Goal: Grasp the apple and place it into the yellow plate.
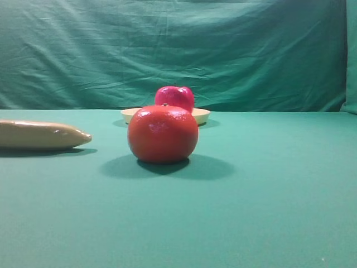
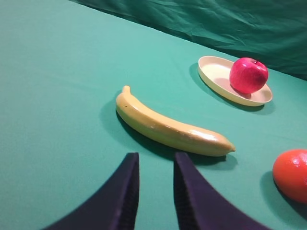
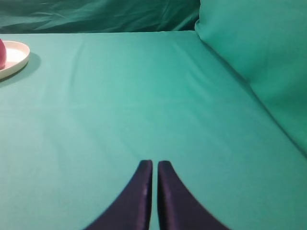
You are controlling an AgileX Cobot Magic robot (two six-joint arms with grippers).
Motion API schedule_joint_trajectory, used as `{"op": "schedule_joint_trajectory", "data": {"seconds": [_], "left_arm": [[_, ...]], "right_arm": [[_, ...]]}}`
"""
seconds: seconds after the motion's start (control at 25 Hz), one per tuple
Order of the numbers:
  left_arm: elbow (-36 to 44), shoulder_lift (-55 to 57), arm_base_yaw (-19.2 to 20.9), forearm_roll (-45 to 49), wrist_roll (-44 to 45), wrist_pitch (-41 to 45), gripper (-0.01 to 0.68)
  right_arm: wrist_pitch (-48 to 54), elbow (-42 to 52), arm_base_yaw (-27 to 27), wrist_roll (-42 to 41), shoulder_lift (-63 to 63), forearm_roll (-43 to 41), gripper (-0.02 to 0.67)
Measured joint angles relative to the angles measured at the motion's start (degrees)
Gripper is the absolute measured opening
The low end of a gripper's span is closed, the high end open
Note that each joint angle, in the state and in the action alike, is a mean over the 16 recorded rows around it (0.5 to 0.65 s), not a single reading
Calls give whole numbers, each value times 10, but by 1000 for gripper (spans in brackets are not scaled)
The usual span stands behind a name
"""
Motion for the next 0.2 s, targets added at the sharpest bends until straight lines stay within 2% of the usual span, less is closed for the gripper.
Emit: {"op": "schedule_joint_trajectory", "data": {"seconds": [0.2], "left_arm": [[0, 0, 0, 0, 0, 0, 157]], "right_arm": [[0, 0, 0, 0, 0, 0, 0]]}}
